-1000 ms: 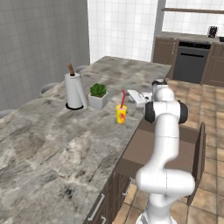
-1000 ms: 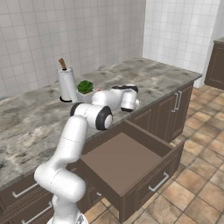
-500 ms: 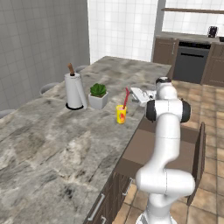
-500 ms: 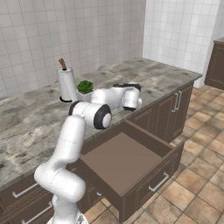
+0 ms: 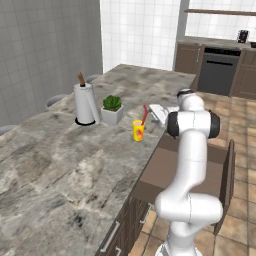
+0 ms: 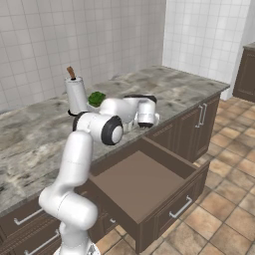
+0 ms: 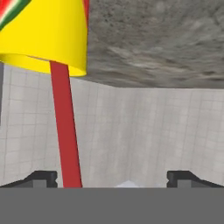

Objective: Pick up the straw from the right drawer and put it inside the smoothie cup.

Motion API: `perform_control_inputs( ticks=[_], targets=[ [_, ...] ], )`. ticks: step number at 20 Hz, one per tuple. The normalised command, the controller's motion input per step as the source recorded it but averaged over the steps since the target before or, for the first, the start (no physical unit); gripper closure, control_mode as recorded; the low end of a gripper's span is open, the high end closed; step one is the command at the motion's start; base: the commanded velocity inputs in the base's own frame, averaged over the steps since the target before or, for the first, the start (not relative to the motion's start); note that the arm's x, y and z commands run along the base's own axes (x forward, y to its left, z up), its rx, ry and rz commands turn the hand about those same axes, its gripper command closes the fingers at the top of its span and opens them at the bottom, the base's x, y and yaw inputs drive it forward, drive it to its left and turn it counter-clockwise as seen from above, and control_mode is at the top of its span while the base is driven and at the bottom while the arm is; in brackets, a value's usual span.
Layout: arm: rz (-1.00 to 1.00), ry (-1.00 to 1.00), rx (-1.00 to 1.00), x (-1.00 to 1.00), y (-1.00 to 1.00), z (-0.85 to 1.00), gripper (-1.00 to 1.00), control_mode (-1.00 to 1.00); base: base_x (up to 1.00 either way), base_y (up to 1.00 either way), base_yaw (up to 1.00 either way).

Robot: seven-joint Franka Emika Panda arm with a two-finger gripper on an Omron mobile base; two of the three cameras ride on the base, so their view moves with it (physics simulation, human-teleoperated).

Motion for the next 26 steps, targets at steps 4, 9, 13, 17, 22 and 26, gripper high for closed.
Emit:
perform_control_inputs(
  ticks=[4, 9, 13, 17, 22, 26],
  targets=[
    [0.0, -0.09, -0.1, -0.04, 0.11, -0.08, -1.0, -1.0, 0.0, 0.0, 0.0],
    [0.0, -0.04, -0.09, 0.0, 0.0, 0.0, -1.0, -1.0, 0.0, 0.0, 0.0],
    [0.0, 0.0, -0.08, 0.0, 0.0, -0.14, -1.0, -1.0, 0.0, 0.0, 0.0],
    [0.0, 0.0, -0.13, 0.0, 0.0, -0.45, -1.0, -1.0, 0.0, 0.0, 0.0],
    [-0.02, 0.0, -0.1, 0.04, -0.06, -0.21, -1.0, -1.0, 0.0, 0.0, 0.0],
    [-0.09, -0.06, -0.04, 0.04, -0.06, 0.0, -1.0, -1.0, 0.0, 0.0, 0.0]
  ],
)
